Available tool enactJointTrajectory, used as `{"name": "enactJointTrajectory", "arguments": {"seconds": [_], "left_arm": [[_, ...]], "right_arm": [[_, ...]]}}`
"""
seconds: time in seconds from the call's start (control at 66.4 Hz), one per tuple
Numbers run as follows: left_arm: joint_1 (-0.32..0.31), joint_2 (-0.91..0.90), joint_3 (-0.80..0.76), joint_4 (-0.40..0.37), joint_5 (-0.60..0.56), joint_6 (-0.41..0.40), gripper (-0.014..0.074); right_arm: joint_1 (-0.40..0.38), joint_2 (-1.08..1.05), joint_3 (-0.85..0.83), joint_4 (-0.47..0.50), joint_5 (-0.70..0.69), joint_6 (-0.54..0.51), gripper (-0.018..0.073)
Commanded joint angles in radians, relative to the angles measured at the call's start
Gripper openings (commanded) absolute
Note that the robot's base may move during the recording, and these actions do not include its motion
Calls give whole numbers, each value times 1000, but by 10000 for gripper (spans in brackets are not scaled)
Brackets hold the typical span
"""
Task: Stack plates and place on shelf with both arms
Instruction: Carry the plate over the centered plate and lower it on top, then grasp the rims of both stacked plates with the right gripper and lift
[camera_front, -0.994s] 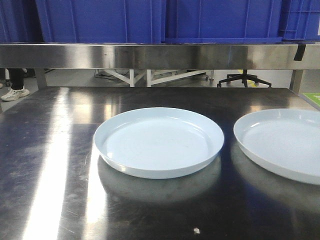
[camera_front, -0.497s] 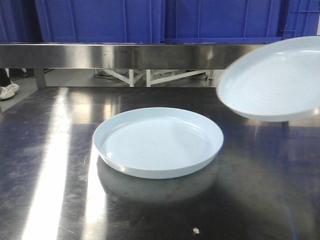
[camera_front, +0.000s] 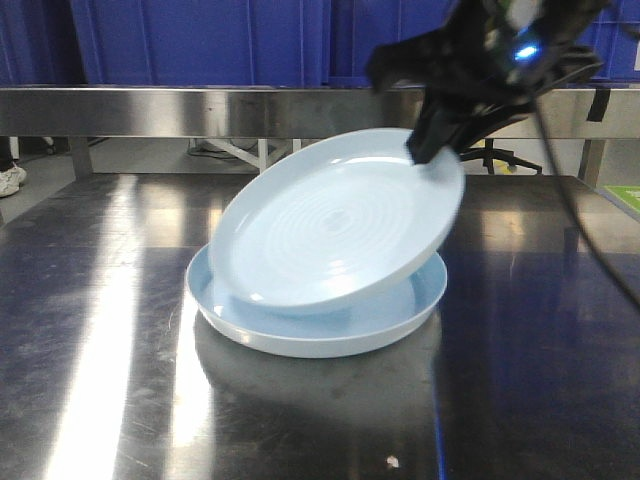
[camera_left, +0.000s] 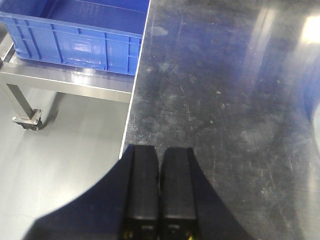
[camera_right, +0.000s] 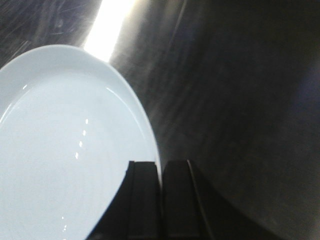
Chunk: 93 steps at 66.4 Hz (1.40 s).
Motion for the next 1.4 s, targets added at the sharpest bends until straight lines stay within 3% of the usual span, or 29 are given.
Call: {"name": "enactJointTrajectory", "arguments": {"seconds": [0.0, 0.105, 0.256, 0.331, 0.843, 0.964, 1.099, 1.385], "left_arm": [[4, -4, -28, 0, -77, -9, 83], [4, -4, -28, 0, -77, -9, 83], [4, -4, -28, 0, -77, -9, 83], [4, -4, -28, 0, -77, -9, 83], [4, -4, -28, 0, -77, -9, 83], [4, -4, -28, 0, -77, -9, 83], [4, -4, -28, 0, -77, -9, 83], [4, -4, -28, 0, -77, -9, 83]], "right_arm": [[21, 7, -56, -1, -63, -5, 57], [28, 42, -58, -1, -51, -5, 89], [28, 72, -58, -1, -7, -5, 439], [28, 81, -58, -1, 6, -5, 525], [28, 158, -58, 0, 27, -5, 368], [28, 160, -58, 0, 18, -5, 275], [28, 152, -58, -1, 14, -5, 40], [6, -45, -58, -58, -68, -5, 57]]}}
